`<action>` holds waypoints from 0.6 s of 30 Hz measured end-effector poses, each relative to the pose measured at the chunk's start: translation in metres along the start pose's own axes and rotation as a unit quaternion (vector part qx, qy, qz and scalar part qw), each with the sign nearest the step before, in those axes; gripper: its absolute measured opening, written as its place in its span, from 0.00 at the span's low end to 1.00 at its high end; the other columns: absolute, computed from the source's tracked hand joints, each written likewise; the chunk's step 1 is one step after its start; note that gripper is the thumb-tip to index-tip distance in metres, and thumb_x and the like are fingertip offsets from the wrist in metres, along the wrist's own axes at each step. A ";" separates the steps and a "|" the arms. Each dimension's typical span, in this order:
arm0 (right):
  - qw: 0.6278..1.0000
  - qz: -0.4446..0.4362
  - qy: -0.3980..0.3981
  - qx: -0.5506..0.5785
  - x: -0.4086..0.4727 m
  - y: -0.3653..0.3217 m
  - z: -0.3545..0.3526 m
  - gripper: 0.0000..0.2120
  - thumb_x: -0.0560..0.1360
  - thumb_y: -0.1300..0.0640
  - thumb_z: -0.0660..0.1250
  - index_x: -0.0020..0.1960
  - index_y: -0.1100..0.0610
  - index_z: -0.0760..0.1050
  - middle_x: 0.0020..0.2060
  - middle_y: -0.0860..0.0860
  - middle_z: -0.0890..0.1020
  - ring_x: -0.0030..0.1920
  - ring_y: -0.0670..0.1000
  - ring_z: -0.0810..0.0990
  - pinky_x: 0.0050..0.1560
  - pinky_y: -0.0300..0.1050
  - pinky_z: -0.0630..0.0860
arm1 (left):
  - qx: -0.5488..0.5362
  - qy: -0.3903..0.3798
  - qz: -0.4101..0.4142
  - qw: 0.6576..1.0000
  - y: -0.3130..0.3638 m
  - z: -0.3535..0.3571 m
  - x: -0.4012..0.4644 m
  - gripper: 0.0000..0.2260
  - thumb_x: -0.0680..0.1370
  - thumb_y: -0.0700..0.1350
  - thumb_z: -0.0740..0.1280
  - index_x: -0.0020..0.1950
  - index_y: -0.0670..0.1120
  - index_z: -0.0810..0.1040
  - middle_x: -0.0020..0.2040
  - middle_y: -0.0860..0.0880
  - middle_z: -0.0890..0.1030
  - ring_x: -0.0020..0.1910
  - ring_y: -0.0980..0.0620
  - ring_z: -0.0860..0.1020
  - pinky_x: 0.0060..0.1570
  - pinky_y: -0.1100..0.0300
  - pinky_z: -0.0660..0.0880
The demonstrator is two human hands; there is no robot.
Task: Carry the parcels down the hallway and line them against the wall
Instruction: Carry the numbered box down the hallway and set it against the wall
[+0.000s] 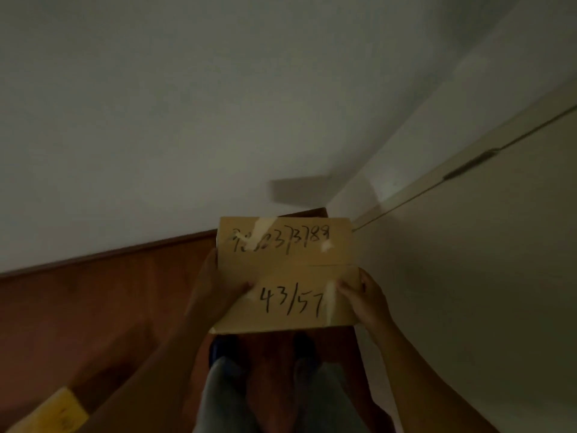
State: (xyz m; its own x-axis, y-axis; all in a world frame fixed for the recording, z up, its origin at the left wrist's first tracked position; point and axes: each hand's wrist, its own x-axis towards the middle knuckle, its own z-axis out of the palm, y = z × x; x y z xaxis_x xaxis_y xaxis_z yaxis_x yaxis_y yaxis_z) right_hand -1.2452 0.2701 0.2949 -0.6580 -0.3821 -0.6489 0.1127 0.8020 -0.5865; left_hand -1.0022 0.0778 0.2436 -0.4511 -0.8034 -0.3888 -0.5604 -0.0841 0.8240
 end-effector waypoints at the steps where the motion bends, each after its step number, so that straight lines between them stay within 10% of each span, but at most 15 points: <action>1: 1.000 0.001 -0.006 -0.004 0.021 0.009 0.004 0.26 0.72 0.45 0.72 0.69 0.45 0.73 0.59 0.46 0.80 0.57 0.52 0.79 0.58 0.55 0.77 | 0.004 0.005 0.002 1.000 -0.013 0.014 0.009 0.46 0.56 0.62 0.78 0.70 0.55 0.64 0.58 0.60 0.71 0.58 0.55 0.75 0.44 0.65 0.70; 10: 0.997 -0.033 -0.023 -0.071 0.263 0.135 0.087 0.23 0.73 0.44 0.71 0.67 0.42 0.73 0.52 0.40 0.80 0.48 0.43 0.78 0.41 0.42 0.73 | 0.078 -0.023 -0.016 0.997 -0.199 0.168 0.129 0.58 0.56 0.65 0.77 0.78 0.61 0.46 0.76 0.48 0.58 0.65 0.54 0.60 0.58 0.47 0.70; 18: 0.997 -0.054 -0.029 -0.041 0.400 0.248 0.155 0.26 0.74 0.47 0.71 0.71 0.46 0.71 0.61 0.47 0.79 0.58 0.51 0.78 0.58 0.54 0.77 | 0.085 -0.017 0.007 0.996 -0.324 0.267 0.196 0.55 0.62 0.48 0.82 0.79 0.54 0.49 0.77 0.45 0.56 0.68 0.52 0.58 0.62 0.49 0.66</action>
State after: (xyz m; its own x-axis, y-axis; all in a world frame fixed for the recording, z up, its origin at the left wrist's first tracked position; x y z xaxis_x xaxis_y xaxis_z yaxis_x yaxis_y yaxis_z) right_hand -1.3652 0.2452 -0.1850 -0.6181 -0.4922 -0.6129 -0.0197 0.7892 -0.6138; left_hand -1.0939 0.1053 -0.2097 -0.4819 -0.7825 -0.3942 -0.6618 0.0302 0.7491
